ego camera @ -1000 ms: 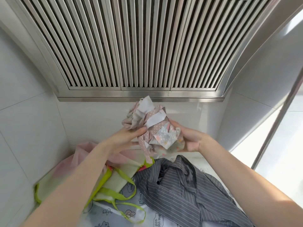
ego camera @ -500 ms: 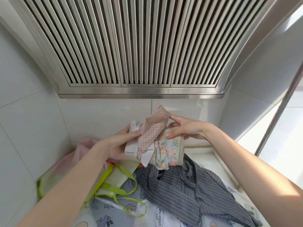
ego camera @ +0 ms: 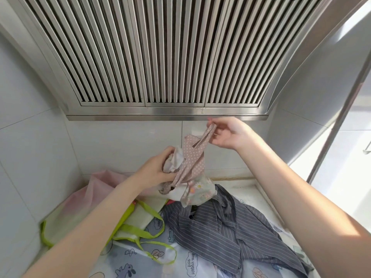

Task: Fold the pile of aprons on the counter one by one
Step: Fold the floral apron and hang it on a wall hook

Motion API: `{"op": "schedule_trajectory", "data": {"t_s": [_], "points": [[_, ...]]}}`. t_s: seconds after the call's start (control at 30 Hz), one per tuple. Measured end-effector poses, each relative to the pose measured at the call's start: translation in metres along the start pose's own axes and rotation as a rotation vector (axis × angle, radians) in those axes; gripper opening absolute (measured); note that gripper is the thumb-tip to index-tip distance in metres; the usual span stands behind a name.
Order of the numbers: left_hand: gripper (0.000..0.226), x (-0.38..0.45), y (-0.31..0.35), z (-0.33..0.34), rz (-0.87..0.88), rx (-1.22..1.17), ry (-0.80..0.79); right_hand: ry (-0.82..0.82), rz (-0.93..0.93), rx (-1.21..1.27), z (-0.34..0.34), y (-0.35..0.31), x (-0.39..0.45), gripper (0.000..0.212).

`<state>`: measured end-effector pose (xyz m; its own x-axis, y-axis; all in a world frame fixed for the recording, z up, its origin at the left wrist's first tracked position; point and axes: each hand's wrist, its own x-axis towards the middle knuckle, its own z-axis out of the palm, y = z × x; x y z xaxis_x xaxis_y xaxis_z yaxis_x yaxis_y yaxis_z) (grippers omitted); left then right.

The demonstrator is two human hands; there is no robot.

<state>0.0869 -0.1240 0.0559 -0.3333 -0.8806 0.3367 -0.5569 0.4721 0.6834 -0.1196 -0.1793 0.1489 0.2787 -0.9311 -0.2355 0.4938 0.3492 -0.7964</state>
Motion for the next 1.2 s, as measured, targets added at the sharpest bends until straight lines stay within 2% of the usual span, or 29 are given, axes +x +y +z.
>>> {"op": "schedule_trajectory", "data": {"t_s": [0.13, 0.23, 0.27, 0.3, 0.33, 0.4, 0.43, 0.47, 0.57, 0.63, 0.67, 0.77, 0.9, 1.0, 1.07, 1.13, 1.2], "points": [[0.046, 0.003, 0.0, -0.005, -0.022, -0.175, -0.009, -0.013, -0.092, -0.008, -0.005, 0.003, 0.0, 0.018], [0.039, 0.005, -0.004, -0.007, -0.08, -0.416, 0.081, -0.038, -0.176, -0.057, -0.011, 0.0, -0.001, 0.011], [0.039, 0.005, -0.003, -0.009, -0.119, -0.498, 0.116, -0.091, -0.177, -0.101, -0.016, -0.001, -0.003, 0.005], [0.041, 0.004, -0.006, -0.01, -0.149, -0.554, 0.137, -0.187, -0.157, -0.16, -0.02, -0.001, -0.005, 0.009], [0.043, 0.004, -0.006, -0.012, -0.174, -0.583, 0.135, -0.311, -0.115, -0.242, -0.022, 0.0, -0.009, 0.027], [0.055, 0.005, -0.006, -0.013, -0.21, -0.543, 0.086, -0.507, -0.03, -0.499, -0.022, 0.005, -0.014, 0.071], [0.064, 0.006, -0.006, -0.012, -0.207, -0.496, 0.036, -0.534, -0.017, -0.667, -0.016, 0.009, -0.018, 0.086], [0.069, 0.006, -0.003, -0.009, -0.203, -0.44, -0.026, -0.5, -0.033, -0.844, -0.01, 0.013, -0.019, 0.091], [0.062, 0.006, 0.001, 0.005, -0.197, -0.317, -0.159, -0.403, -0.123, -1.303, 0.009, 0.025, -0.016, 0.083], [0.052, 0.002, 0.003, 0.011, -0.216, -0.348, -0.19, -0.375, -0.164, -1.617, 0.016, 0.032, -0.014, 0.065], [0.051, 0.0, 0.002, 0.012, -0.215, -0.364, -0.203, -0.368, -0.153, -1.671, 0.017, 0.031, -0.014, 0.052], [0.047, -0.008, -0.002, 0.006, -0.219, -0.426, -0.22, -0.301, -0.112, -1.478, 0.014, 0.018, -0.014, 0.009], [0.043, -0.016, -0.005, -0.008, -0.291, -0.66, -0.027, -0.206, -0.106, -1.183, -0.013, 0.004, -0.008, 0.019], [0.043, -0.011, -0.003, -0.011, -0.294, -0.736, 0.122, -0.137, -0.041, -0.623, -0.023, 0.01, -0.007, 0.023], [0.043, -0.007, 0.0, -0.011, -0.267, -0.741, 0.109, -0.097, -0.022, -0.414, -0.026, 0.013, -0.006, 0.025], [0.046, -0.004, 0.004, -0.009, -0.226, -0.696, 0.043, -0.008, -0.041, -0.377, -0.026, 0.014, 0.001, 0.025], [0.026, -0.001, 0.011, -0.007, -0.187, -0.648, 0.003, 0.101, -0.073, -0.339, -0.025, 0.012, 0.009, 0.02]]}}
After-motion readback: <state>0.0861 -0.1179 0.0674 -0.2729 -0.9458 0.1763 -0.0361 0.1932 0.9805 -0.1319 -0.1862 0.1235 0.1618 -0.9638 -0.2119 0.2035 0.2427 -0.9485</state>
